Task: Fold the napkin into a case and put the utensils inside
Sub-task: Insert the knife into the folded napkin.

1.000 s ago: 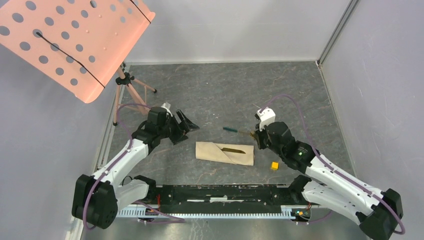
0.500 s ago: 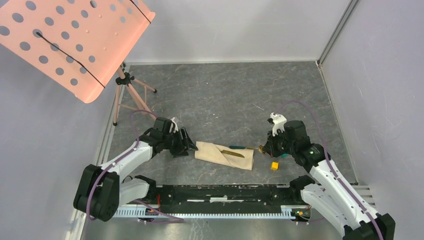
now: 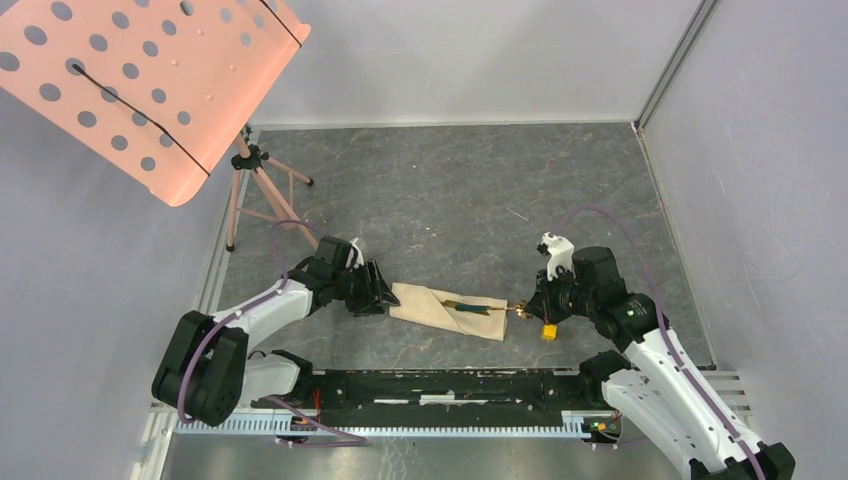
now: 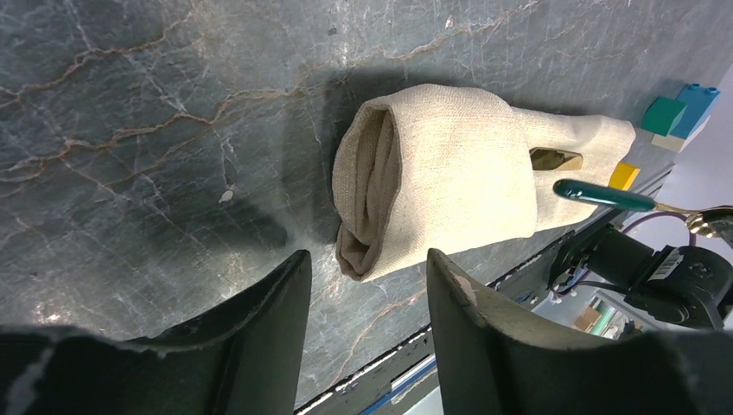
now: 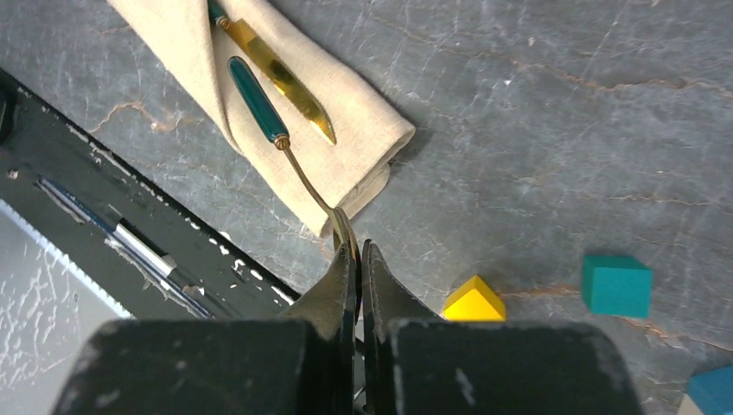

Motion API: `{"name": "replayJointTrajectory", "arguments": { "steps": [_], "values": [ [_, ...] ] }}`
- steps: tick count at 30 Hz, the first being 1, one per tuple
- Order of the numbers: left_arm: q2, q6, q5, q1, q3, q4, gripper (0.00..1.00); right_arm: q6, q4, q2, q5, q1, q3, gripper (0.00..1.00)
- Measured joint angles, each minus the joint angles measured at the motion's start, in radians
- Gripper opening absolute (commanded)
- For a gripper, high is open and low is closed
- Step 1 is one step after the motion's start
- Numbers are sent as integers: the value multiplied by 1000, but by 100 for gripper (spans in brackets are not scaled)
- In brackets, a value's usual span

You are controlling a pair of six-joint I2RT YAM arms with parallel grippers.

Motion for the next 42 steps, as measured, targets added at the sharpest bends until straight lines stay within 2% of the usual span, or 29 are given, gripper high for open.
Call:
{"name": "replayJointTrajectory", "arguments": {
  "steps": [11,26,34,42],
  "values": [
    [33,2,0,-5,-18,28,44,71,91,-45,-65,0,-149,0],
    [32,2,0,-26,-34,53,33,226,407,-6,-188,0,-333,0],
    [32,1,0,-41,-47,72,33,380,570,76,-172,81,-383,0],
    [23,1,0,-41,-54,77,32,515,696,156,-93,188,-394,0]
  ]
}}
